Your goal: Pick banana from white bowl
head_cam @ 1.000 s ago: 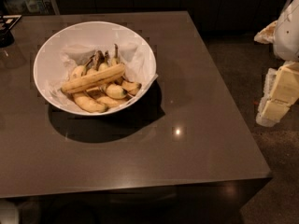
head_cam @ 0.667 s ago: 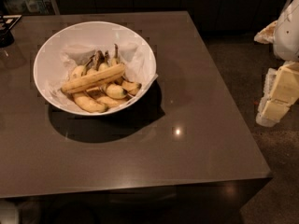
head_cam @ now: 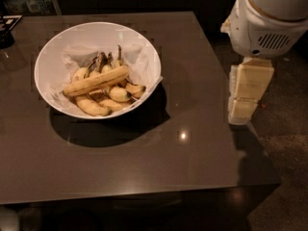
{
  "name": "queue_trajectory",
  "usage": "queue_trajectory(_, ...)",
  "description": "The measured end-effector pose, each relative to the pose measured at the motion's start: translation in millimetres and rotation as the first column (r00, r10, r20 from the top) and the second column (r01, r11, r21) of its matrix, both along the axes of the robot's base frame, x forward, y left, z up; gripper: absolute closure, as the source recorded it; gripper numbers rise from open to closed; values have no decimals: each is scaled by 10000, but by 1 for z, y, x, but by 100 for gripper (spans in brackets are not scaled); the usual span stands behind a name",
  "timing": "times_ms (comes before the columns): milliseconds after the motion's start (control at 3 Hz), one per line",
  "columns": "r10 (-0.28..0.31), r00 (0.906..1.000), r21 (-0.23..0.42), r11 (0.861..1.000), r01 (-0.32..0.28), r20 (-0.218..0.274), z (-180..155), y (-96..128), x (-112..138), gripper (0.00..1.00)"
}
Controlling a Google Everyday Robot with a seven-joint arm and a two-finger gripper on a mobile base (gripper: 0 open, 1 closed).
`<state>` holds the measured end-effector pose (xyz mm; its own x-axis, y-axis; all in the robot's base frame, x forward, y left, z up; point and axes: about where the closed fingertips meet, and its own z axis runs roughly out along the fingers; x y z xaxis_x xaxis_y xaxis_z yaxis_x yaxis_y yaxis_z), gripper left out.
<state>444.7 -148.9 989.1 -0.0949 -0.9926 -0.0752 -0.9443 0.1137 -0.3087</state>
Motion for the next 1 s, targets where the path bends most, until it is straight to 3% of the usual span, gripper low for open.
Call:
queue_trajectory(333,1044,9944,-989,9898,-1025,142,4,44,0,0)
queue_trajectory(667,1218,9914,-1060,9875,-1164,467,14,52,0,0)
queue_trajectory(1000,1654,9835,-720,9844,-1602,731,21,78,3,0)
